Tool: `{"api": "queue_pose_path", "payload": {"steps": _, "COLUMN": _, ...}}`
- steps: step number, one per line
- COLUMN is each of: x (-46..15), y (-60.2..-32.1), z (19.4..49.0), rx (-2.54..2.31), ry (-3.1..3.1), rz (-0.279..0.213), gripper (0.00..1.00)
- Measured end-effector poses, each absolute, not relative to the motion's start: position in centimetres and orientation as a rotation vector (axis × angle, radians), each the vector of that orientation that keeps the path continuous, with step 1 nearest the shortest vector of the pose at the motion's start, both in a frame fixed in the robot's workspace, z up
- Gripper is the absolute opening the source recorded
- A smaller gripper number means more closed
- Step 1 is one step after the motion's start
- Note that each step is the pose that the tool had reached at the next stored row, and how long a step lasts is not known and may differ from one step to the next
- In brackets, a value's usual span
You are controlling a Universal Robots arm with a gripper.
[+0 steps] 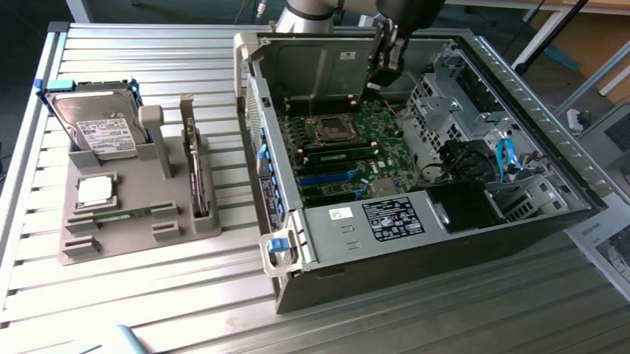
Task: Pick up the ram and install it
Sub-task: 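Press down the ram until it locks into place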
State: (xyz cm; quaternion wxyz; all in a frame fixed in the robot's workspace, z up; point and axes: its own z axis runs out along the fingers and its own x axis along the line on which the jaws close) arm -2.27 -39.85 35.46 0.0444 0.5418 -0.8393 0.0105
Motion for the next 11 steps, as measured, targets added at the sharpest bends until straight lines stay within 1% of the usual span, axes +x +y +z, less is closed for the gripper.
{"api": "queue_pose_path", "payload": {"steps": 11, "x": -2.27, "y": -39.85, "z": 35.46, "rx": 1.432, "ry": -2.694, "rz": 0.02, "gripper": 0.11}}
